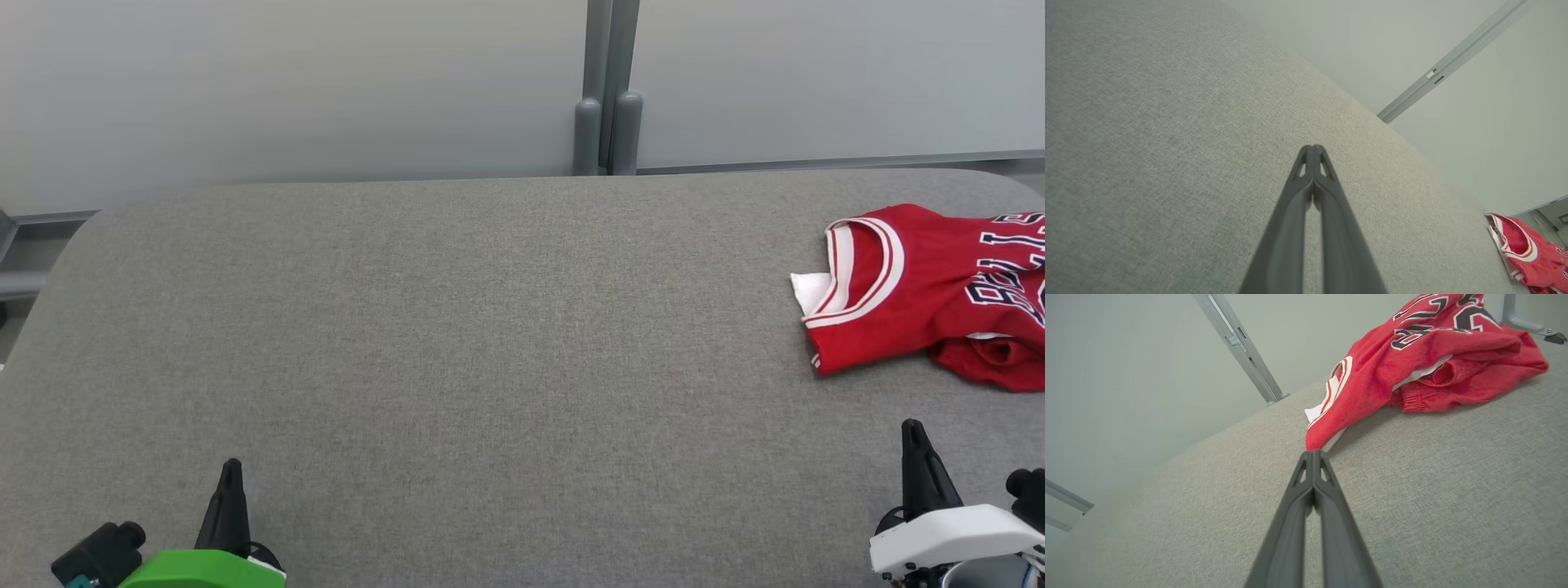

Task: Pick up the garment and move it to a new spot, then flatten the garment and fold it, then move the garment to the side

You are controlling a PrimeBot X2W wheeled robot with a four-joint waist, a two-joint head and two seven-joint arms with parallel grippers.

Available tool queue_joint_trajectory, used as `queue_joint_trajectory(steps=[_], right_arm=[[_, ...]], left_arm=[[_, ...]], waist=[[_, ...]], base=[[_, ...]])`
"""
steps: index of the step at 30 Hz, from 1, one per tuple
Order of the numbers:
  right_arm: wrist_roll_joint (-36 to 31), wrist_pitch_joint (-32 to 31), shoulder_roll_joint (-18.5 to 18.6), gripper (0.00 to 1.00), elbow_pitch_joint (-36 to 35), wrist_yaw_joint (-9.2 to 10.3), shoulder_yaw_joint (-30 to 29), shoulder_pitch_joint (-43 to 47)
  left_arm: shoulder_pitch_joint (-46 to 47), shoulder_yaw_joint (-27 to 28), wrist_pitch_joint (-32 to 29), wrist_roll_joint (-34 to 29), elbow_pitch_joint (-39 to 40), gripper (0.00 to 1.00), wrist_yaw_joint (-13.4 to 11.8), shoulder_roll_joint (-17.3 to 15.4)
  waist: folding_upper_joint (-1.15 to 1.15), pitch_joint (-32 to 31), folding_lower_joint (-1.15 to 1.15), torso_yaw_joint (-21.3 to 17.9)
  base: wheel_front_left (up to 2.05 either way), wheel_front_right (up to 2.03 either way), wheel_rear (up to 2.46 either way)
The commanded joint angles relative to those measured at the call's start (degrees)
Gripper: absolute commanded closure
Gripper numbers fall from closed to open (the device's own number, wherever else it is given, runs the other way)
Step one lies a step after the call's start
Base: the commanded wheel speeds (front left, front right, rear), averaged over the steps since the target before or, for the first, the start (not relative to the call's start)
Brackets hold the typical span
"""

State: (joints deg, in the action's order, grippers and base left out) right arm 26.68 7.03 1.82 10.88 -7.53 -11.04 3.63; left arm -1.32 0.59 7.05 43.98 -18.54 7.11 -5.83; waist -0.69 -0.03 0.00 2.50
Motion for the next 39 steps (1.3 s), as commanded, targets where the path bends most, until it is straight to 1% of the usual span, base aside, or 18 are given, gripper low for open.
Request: queue_joint_trajectory(steps=[1,18,39], right_arm=[[2.5,-0.4,0.6,1.0,-0.5,0.01,0.1,-1.5],[18.5,-3.8,0.7,1.0,0.3,0.02,1.1,-3.7],[34.7,-7.3,0.9,1.0,1.1,0.01,2.0,-5.8]], left_arm=[[1.9,0.5,-0.4,2.0,1.0,1.0,0.2,0.0],[3.6,1.8,-3.7,13.7,1.8,1.0,0.3,0.7],[5.3,3.1,-7.1,25.7,2.7,1.0,0.4,1.5]], waist=[[0.17,0.0,0.0,0.0],[0.27,0.0,0.0,-0.5],[0.38,0.1,0.0,-1.0]], base=[[0.0,0.0,0.0],[0.0,0.0,0.0],[0.0,0.0,0.0]])
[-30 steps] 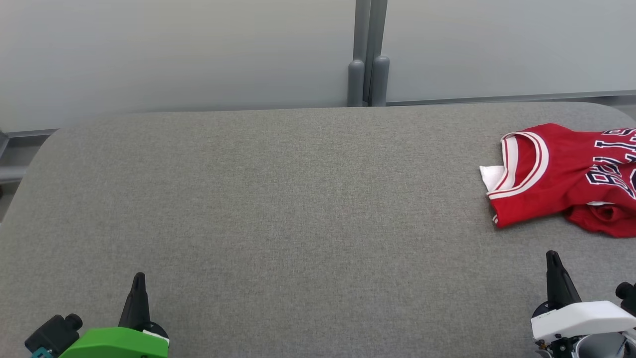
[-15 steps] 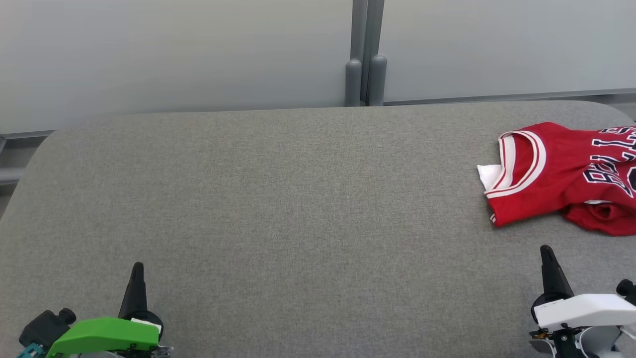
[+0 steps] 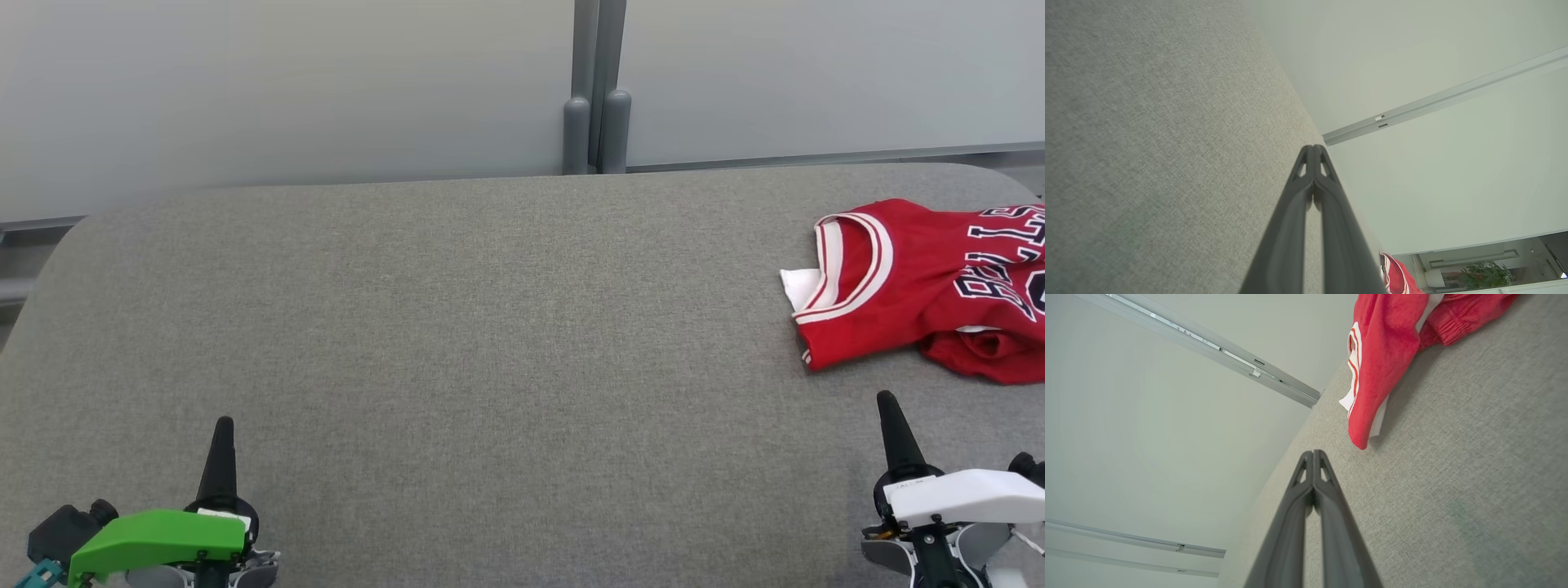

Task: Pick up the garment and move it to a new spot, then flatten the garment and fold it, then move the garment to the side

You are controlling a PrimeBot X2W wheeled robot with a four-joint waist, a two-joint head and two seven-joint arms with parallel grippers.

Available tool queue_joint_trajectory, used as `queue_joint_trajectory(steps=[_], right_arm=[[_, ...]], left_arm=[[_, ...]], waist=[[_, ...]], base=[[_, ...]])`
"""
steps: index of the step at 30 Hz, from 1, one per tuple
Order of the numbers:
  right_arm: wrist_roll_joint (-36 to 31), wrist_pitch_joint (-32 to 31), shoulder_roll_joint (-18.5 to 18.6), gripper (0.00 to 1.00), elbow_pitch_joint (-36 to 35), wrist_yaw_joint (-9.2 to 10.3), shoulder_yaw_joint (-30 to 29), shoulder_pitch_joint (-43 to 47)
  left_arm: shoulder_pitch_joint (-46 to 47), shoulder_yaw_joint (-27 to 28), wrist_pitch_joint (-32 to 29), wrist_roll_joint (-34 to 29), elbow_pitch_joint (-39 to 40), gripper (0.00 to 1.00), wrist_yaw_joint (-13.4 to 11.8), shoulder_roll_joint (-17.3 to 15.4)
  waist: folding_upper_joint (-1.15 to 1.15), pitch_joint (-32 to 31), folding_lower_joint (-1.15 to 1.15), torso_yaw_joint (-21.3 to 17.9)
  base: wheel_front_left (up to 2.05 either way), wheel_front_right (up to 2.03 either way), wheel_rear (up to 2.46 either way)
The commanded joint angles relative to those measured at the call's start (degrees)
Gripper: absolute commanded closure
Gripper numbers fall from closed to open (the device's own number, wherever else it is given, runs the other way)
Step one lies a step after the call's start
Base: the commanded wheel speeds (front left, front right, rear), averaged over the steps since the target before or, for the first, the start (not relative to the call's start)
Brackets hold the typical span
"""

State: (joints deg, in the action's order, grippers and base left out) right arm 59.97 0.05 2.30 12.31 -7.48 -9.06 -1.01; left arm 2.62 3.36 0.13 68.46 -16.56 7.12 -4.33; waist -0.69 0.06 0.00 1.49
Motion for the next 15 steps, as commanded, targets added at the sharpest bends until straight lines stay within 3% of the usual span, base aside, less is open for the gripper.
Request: queue_joint_trajectory(steps=[1,15], right_arm=[[1.5,-0.3,0.4,1.0,-0.3,-0.04,0.1,-1.2],[10.7,-2.2,0.5,1.0,0.2,-0.04,0.6,-2.4]], left_arm=[[1.3,0.3,-0.2,1.2,0.7,1.0,0.4,0.0],[2.4,1.1,-2.1,8.0,1.2,1.0,0.4,0.5]], waist=[[0.38,0.0,0.0,0.0],[0.46,0.0,0.0,-0.4]], base=[[0.0,0.0,0.0],[0.0,0.0,0.0]])
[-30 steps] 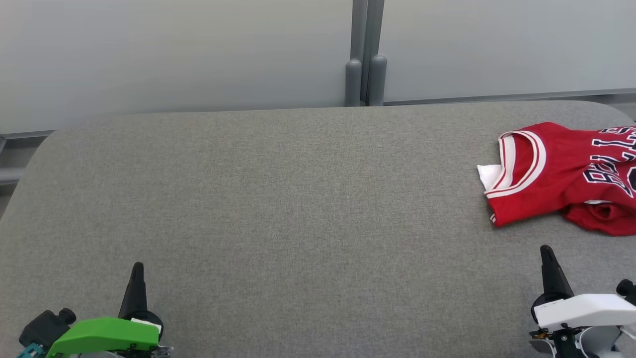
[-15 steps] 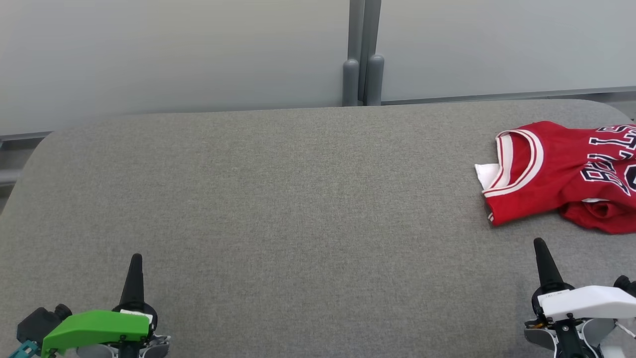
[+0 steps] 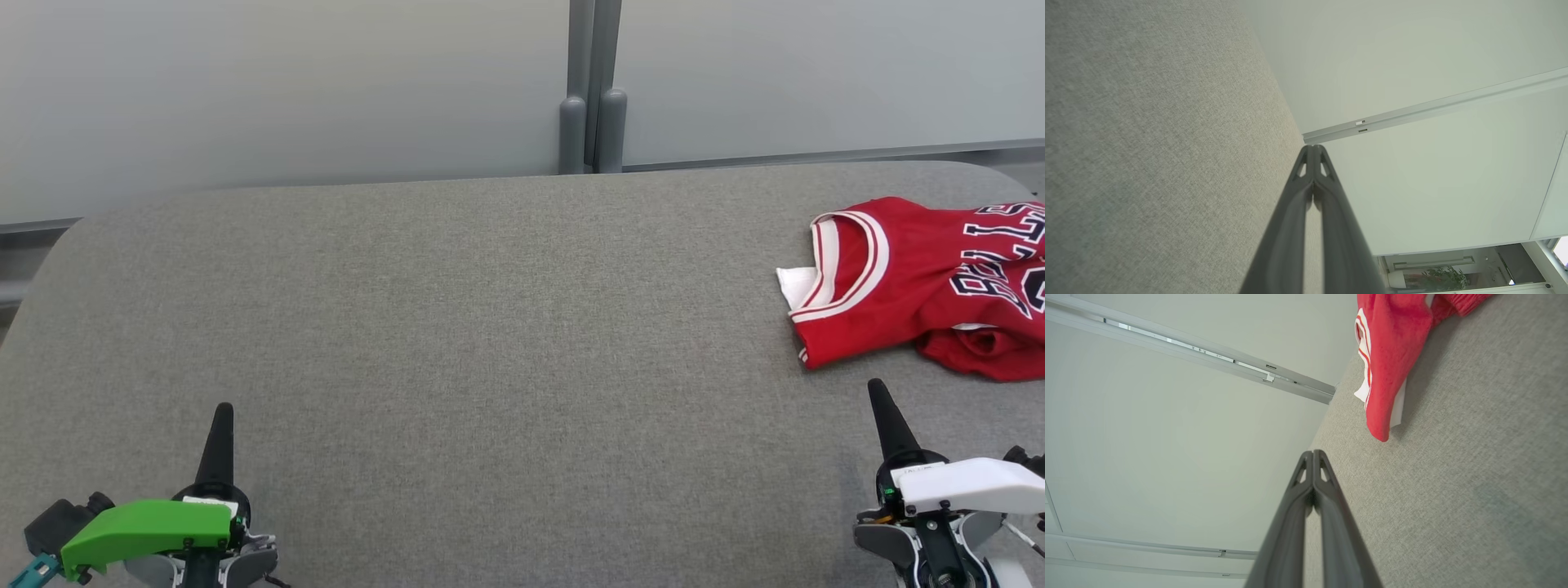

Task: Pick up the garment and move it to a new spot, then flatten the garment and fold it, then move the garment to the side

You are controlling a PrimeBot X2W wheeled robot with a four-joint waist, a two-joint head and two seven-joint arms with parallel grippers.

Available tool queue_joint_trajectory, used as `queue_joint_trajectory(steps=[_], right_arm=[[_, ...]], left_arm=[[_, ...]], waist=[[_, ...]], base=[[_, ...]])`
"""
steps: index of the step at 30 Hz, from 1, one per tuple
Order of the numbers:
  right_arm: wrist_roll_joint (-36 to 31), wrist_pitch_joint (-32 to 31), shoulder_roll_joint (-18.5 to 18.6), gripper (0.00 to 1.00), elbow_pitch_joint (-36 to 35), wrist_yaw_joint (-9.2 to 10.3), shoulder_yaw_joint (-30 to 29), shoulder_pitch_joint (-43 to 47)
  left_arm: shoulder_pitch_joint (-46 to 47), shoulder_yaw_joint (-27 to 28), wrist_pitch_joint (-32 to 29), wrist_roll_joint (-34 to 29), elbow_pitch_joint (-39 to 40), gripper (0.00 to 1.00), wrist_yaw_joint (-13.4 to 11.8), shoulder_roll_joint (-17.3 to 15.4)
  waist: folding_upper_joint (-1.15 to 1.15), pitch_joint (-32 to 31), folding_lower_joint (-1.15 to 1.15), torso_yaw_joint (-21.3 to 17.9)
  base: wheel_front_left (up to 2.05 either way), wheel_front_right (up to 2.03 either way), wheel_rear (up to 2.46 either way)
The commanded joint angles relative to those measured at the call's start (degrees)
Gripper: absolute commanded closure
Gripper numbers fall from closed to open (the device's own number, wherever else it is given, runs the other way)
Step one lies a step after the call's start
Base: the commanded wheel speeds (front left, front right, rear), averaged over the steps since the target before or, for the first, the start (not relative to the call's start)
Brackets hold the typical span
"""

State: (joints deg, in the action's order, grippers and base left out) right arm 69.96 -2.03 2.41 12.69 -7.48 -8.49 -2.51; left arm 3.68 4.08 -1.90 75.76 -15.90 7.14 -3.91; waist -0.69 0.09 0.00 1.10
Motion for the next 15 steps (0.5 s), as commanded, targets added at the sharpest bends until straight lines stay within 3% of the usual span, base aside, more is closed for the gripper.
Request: queue_joint_trajectory(steps=[1,15], right_arm=[[1.3,-0.3,0.4,1.0,-0.1,-0.04,0.1,-0.9],[10.1,-2.2,0.5,1.0,0.4,-0.03,0.6,-2.1]], left_arm=[[1.3,0.4,-0.2,1.2,0.5,1.0,0.4,0.1],[2.2,1.0,-2.1,7.6,0.9,1.0,0.4,0.4]], waist=[[0.46,0.0,0.0,0.0],[0.55,0.0,0.0,-0.4]], base=[[0.0,0.0,0.0],[0.0,0.0,0.0]])
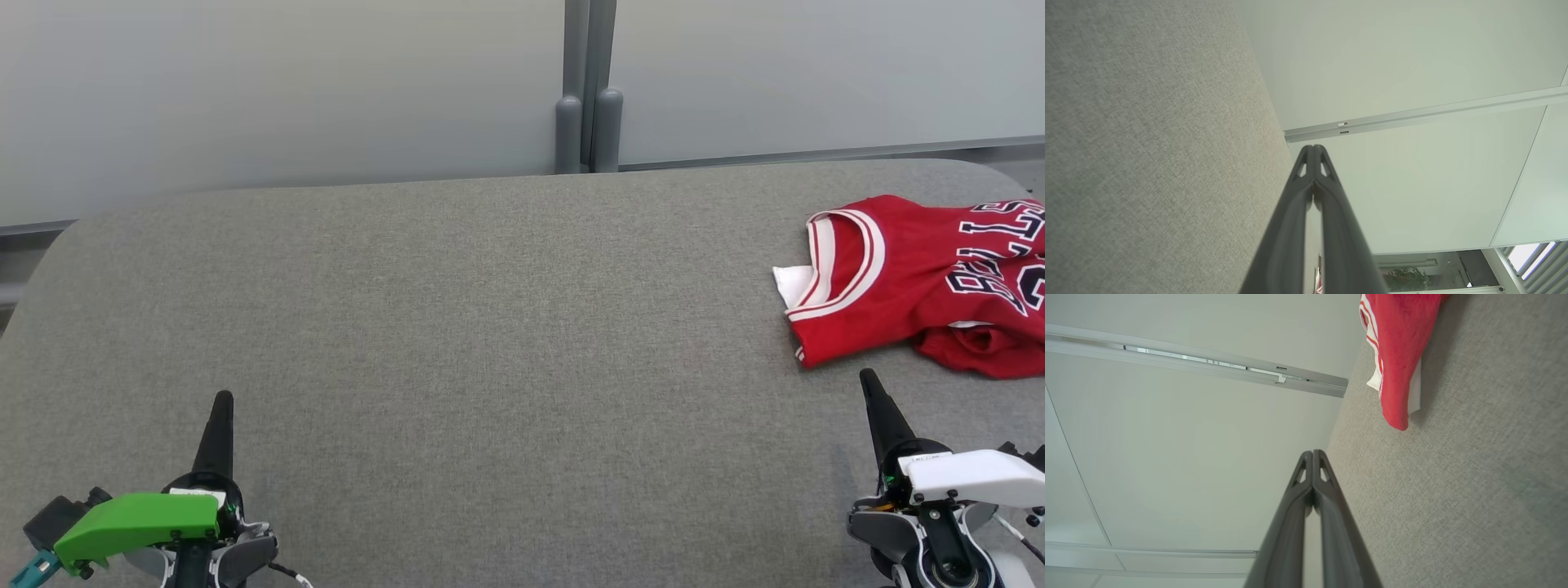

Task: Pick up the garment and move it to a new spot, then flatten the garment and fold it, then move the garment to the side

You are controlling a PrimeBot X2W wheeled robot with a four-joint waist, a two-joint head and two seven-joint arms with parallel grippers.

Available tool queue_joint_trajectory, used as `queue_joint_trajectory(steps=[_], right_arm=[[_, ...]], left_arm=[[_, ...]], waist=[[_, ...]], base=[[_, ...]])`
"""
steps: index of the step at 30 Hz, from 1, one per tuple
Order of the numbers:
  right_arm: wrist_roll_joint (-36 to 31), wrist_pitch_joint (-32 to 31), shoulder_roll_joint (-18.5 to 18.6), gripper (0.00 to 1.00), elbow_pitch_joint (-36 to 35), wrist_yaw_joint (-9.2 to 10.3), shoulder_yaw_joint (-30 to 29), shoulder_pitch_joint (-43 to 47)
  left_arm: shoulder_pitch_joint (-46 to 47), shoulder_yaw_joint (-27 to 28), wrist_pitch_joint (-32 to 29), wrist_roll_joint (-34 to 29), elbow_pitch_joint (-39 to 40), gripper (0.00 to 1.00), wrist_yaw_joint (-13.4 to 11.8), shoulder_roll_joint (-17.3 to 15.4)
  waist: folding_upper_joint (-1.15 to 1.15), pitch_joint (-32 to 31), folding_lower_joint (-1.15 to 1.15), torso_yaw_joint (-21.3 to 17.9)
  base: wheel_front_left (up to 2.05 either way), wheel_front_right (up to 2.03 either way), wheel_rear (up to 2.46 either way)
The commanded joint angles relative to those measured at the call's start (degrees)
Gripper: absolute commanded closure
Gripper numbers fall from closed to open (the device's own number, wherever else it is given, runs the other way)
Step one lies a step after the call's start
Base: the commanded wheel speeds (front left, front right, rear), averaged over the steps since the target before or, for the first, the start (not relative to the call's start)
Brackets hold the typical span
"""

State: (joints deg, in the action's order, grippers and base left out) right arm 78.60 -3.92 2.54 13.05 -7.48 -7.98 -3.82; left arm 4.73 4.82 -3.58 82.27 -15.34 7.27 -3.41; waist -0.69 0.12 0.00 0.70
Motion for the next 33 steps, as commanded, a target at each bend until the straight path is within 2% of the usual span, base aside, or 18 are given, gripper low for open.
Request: queue_joint_trajectory(steps=[1,26,33], right_arm=[[2.0,-0.4,0.4,1.0,0.1,-0.03,0.2,-0.9],[13.9,-3.0,0.5,1.0,0.7,-0.02,0.9,-2.4],[13.9,-2.9,0.5,1.0,0.7,-0.03,0.9,-2.4]], left_arm=[[1.2,0.3,-0.5,1.5,0.4,1.0,0.3,0.0],[2.5,1.3,-2.9,10.4,1.0,1.0,0.4,0.6],[2.4,1.3,-3.0,10.2,1.0,1.0,0.4,0.6]], waist=[[0.55,0.0,0.0,-0.1],[0.68,0.1,0.0,-0.7],[0.69,0.1,0.0,-0.7]], base=[[0.0,0.0,0.0],[0.0,0.0,0.0],[0.0,0.0,0.0]])
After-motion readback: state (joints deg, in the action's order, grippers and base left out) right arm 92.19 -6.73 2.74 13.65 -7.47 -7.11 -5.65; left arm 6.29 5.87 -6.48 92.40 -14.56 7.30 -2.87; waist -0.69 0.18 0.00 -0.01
